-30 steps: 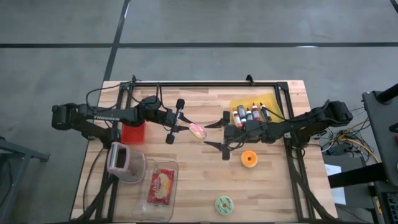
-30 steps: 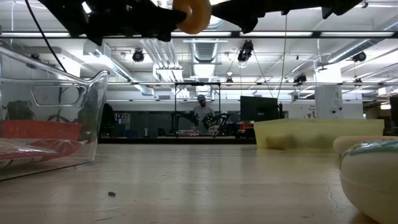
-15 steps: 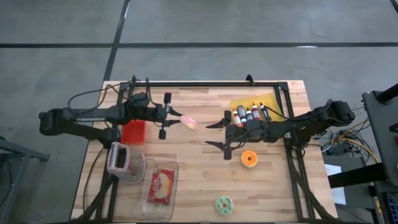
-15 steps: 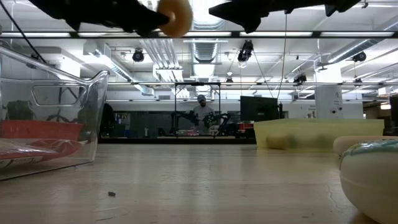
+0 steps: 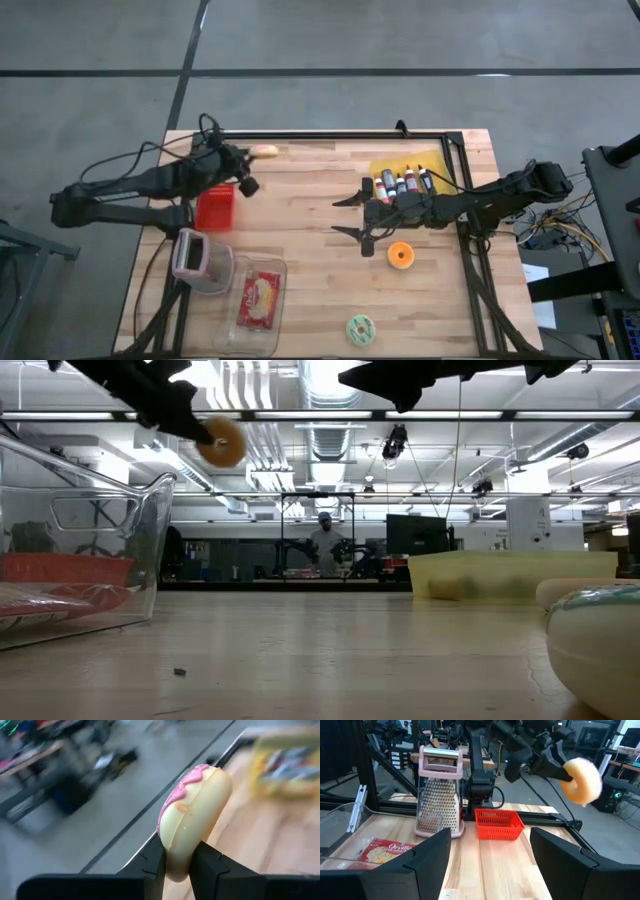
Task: Pick & Place Food Item
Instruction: Put the pink donut into the red bin
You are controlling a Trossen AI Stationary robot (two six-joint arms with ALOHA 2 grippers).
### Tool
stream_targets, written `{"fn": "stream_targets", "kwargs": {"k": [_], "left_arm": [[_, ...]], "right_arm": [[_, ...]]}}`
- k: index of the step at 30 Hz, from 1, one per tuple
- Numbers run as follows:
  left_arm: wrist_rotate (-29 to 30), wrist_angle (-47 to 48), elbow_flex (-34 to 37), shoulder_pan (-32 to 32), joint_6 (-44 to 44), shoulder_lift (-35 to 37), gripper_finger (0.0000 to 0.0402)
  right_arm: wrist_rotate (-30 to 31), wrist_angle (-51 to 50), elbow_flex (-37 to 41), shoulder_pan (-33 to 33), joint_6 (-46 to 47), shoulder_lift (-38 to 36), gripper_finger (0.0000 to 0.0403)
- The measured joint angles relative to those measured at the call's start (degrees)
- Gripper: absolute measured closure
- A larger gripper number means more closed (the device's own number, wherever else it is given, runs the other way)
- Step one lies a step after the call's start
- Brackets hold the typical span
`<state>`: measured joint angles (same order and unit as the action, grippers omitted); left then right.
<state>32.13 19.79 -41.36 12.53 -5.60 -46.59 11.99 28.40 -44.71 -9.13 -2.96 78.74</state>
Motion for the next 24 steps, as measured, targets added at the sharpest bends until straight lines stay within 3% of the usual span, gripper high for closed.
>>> {"fn": "stream_targets", "kwargs": {"k": [2,12,16,20,24], "left_arm": [[2.3,8.5,-2.5,0.0,3.4,-0.6,0.033],[2.4,47.1,-16.8,0.0,26.7,-8.6,0.033],[-0.6,61.9,-20.3,0.0,34.4,-12.6,0.033],[-6.6,69.1,-21.0,0.0,39.1,-15.5,0.033],[-7.4,69.9,-19.8,0.0,39.3,-17.5,0.033]], "right_arm": [[0.0,0.0,0.0,0.0,0.0,0.0,0.0134],[0.0,-0.9,0.0,0.0,0.0,0.0,0.0136],[0.0,-1.3,0.0,0.0,0.0,0.0,0.0137],[0.0,-1.2,0.0,0.0,0.0,0.0,0.0133],[0.0,-1.3,0.0,0.0,0.0,0.1,0.0128]]}}
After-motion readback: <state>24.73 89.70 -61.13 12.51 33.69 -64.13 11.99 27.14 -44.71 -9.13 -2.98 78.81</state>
